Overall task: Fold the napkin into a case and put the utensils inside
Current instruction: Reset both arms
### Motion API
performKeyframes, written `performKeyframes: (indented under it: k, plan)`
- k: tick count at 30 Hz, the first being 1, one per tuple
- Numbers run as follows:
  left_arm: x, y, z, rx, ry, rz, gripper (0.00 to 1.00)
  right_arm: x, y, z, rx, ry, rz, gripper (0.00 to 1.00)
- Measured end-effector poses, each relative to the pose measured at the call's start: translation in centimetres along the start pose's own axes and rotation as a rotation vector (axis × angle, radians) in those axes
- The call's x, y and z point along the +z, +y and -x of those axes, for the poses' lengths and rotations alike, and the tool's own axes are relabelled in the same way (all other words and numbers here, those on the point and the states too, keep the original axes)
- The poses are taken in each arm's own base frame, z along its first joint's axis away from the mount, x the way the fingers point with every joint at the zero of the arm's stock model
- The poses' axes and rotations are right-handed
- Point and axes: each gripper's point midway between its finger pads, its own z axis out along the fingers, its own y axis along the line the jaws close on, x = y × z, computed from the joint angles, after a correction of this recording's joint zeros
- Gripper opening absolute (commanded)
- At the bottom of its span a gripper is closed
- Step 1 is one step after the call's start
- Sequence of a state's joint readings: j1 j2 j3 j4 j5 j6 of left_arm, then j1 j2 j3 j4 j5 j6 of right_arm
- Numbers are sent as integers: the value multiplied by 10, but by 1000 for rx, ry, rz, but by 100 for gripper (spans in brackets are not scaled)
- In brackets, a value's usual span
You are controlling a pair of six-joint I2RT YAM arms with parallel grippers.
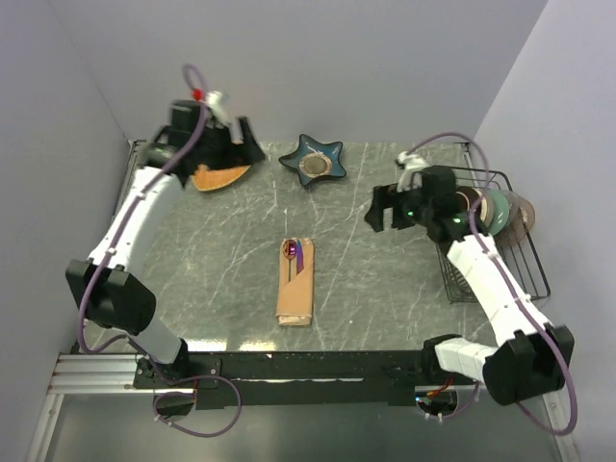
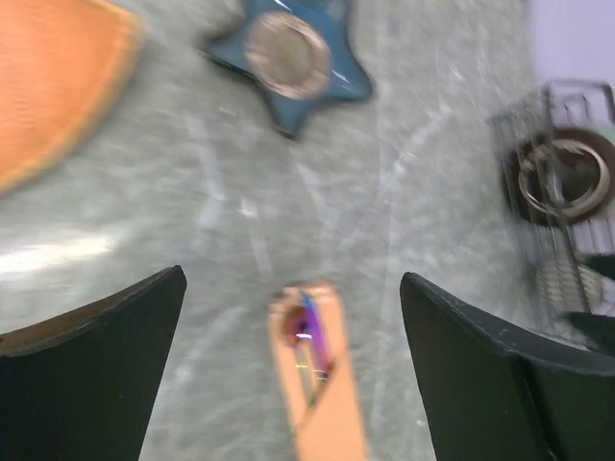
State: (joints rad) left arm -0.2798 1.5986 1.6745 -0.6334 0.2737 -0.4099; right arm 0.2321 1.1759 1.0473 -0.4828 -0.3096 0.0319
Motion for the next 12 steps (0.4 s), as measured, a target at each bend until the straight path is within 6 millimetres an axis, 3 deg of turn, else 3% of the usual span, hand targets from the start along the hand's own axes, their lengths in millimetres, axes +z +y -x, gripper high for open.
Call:
performKeyframes:
  k: [3,5,7,9,12]
  plan:
    - [-22,47,24,-15,-40,60,99,-22,-21,8,32,-45,-66,100]
    - [-32,74,22,-21,-26,110,99,-38,-30,9,48,-68,-104,100]
    - [-40,99,7,-24,6,156,99,-50,-35,6,54,-91,-131,100]
    - [-48,117,-21,-26,54,201,99,-61,-36,-6,57,-102,-151,100]
    - [-59,128,-61,-15,114,231,100,-67,-34,-29,65,-86,-158,100]
